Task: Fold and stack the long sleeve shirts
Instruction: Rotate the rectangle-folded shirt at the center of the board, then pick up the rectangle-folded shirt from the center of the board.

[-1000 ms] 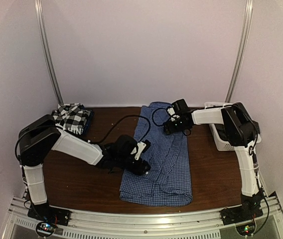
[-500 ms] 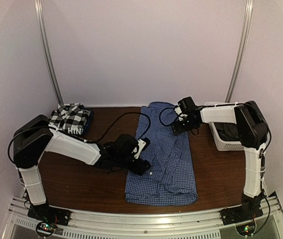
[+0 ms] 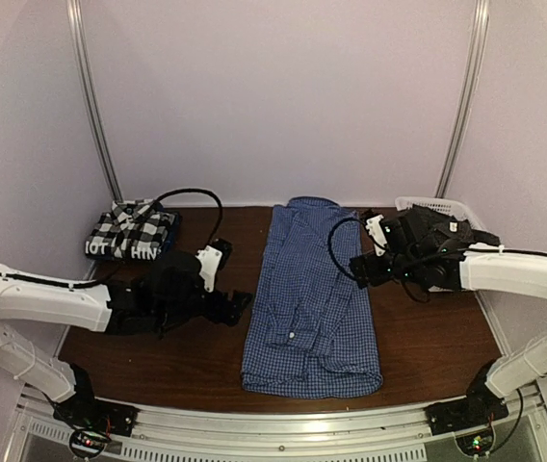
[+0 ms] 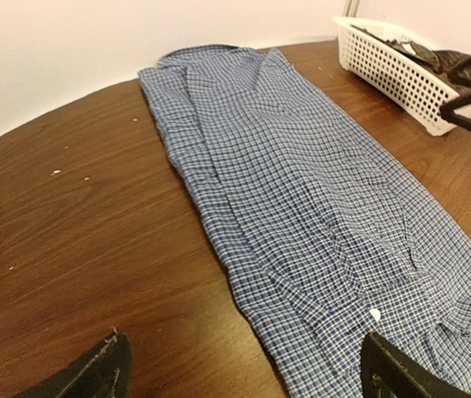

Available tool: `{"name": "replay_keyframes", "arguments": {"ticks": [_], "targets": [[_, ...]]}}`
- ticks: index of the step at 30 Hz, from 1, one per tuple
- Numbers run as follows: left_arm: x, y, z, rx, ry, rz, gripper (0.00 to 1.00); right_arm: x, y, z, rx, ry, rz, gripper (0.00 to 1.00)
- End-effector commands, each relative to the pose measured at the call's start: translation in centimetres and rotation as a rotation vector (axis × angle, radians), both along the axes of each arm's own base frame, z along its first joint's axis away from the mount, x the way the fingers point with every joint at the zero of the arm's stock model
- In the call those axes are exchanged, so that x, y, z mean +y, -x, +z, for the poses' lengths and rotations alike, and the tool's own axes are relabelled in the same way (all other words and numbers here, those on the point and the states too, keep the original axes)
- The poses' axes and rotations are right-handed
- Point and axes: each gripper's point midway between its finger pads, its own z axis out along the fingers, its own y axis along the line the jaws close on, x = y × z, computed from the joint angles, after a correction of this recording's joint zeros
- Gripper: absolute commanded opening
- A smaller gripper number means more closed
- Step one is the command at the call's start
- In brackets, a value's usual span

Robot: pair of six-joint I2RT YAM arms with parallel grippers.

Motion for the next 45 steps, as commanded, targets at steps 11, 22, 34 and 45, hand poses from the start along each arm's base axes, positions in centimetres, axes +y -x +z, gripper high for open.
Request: {"name": "replay_keyframes", "arguments": {"ticks": [11, 22, 34, 45], "targets": [[6.2, 2.0, 7.0, -0.091, 0.22, 0.092, 0.98, -5.7, 7.8, 4.2, -0.15, -0.438, -0.162, 1.0], [1.3, 8.7, 1.6, -0.038, 0.158, -0.384, 0.98, -2.5, 11.5, 0.8, 0.029, -0.506, 0.034, 1.0], [-1.6, 12.2, -5.3, 0.061, -0.027, -0.566, 0.95, 3.2, 17.5, -6.5, 0.259, -0.198, 0.16, 0.99], [-4.0, 12.9, -8.3, 0.036, -0.196, -0.676, 0.91, 5.1, 22.5, -8.5, 0.344, -0.11, 0.291, 0.95]]}}
